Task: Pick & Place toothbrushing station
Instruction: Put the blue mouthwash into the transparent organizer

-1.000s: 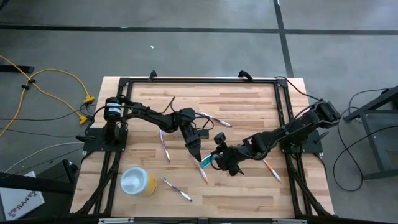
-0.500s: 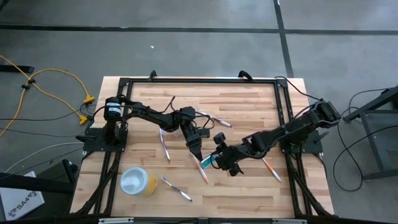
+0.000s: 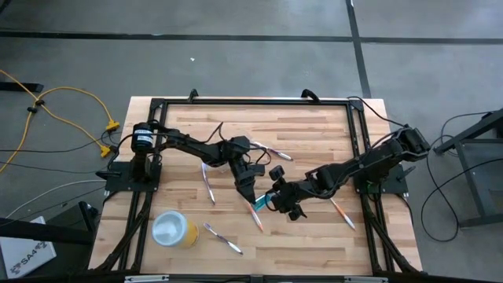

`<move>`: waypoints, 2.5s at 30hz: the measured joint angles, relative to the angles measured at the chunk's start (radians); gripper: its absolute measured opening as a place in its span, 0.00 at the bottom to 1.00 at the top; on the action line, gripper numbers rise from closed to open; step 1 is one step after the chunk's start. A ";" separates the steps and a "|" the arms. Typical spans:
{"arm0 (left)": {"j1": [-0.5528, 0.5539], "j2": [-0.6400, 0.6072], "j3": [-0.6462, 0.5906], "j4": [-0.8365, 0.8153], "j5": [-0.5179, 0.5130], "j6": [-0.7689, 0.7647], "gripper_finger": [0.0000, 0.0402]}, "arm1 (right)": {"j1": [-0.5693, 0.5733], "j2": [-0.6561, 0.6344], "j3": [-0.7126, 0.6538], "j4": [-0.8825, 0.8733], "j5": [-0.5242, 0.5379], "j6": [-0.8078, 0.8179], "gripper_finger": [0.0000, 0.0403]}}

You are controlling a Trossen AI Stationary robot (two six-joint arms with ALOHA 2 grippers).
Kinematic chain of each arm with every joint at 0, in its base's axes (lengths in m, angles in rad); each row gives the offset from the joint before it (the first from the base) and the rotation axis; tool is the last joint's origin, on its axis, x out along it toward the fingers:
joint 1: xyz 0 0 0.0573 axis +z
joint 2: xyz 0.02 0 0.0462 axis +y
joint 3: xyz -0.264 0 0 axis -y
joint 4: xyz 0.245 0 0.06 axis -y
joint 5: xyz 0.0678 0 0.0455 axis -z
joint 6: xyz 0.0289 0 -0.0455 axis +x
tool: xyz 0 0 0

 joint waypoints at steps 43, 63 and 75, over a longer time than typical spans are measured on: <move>0.000 0.129 0.131 -0.095 0.109 -0.057 0.49 | -0.014 0.061 0.000 -0.030 0.071 -0.002 0.22; -0.001 0.133 0.131 -0.125 0.102 -0.008 0.24 | -0.012 0.061 0.000 -0.009 0.044 0.005 0.22; -0.010 0.134 0.131 -0.124 0.106 0.031 0.24 | -0.011 0.060 0.000 0.009 0.001 0.021 0.23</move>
